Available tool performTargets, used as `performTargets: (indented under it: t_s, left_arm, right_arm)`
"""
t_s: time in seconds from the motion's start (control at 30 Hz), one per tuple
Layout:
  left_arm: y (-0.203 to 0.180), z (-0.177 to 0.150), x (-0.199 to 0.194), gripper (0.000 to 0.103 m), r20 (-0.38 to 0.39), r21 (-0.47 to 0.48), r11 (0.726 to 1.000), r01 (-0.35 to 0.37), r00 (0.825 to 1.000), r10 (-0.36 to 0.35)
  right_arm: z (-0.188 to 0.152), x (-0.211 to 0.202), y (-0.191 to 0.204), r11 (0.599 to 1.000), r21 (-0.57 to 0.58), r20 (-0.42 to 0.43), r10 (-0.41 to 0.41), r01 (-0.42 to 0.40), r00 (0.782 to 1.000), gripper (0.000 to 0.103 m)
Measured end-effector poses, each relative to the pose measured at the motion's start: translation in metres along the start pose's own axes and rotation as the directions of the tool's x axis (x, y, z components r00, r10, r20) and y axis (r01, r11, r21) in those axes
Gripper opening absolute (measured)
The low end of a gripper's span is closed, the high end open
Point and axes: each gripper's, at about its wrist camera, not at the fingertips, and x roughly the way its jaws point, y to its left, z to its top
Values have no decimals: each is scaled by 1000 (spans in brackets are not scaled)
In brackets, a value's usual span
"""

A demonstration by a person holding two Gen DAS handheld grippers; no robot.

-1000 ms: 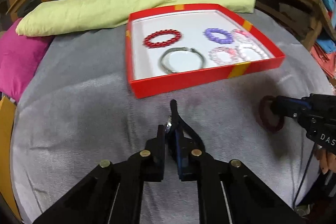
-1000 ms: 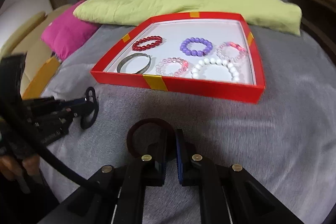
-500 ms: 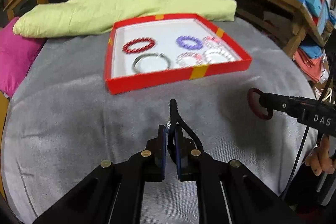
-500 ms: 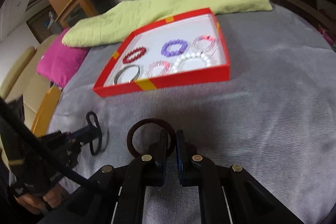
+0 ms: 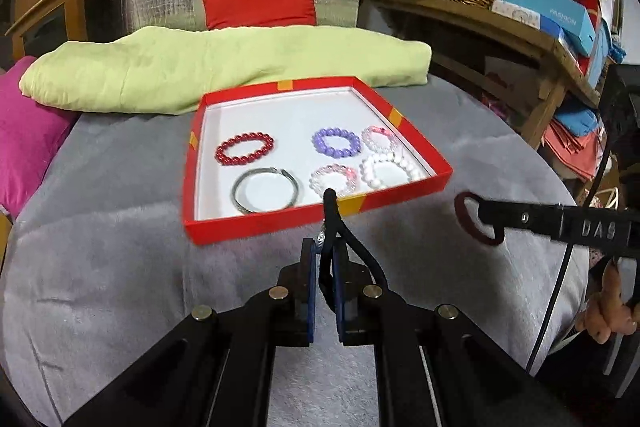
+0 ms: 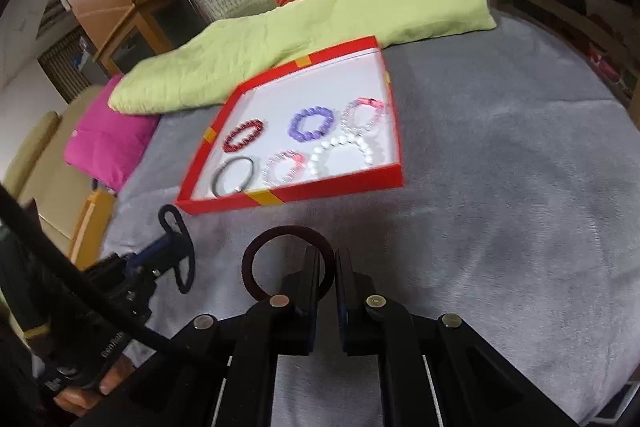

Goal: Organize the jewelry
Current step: 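Carry the hair tie with the left tool while the right tool carries the ring over the box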

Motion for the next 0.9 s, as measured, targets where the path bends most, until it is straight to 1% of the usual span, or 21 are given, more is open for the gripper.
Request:
performTargets:
  t_s: [0.07, 0.17, 0.27, 0.4, 0.53, 0.63, 0.9]
  left_arm:
    - [4, 1, 1, 8, 2, 2, 1000, -16, 1000, 16]
    - [9, 4, 3, 8, 4, -4, 1000, -26, 1000, 26]
    - [15, 8, 2, 8, 11, -18, 999, -26, 1000, 27]
    - [24, 13, 6, 8, 9, -48, 998, -27, 1000, 28]
    - [30, 19, 12, 8, 7, -57, 998, -36, 999, 37]
    - [31, 22, 16, 8, -1, -62, 997, -47, 999, 47]
    - [29, 28, 23, 8, -2, -68, 994, -84, 996, 84]
  right_arm:
    - [8, -1, 4, 1000, 4, 20, 18, -18, 1000, 8]
    - [17, -1, 16, 999, -22, 58, 34, -33, 998, 8]
    - [15, 5, 22, 998, -34, 84, 62, -59, 995, 8]
    - [16, 15, 30, 997, -44, 67, 68, -65, 995, 8]
    - [27, 17, 30, 997, -29, 102, 79, -76, 992, 8]
    - [35, 23, 28, 996, -10, 107, 89, -88, 990, 8]
    - [48, 37, 37, 996, -45, 116, 85, -80, 990, 8]
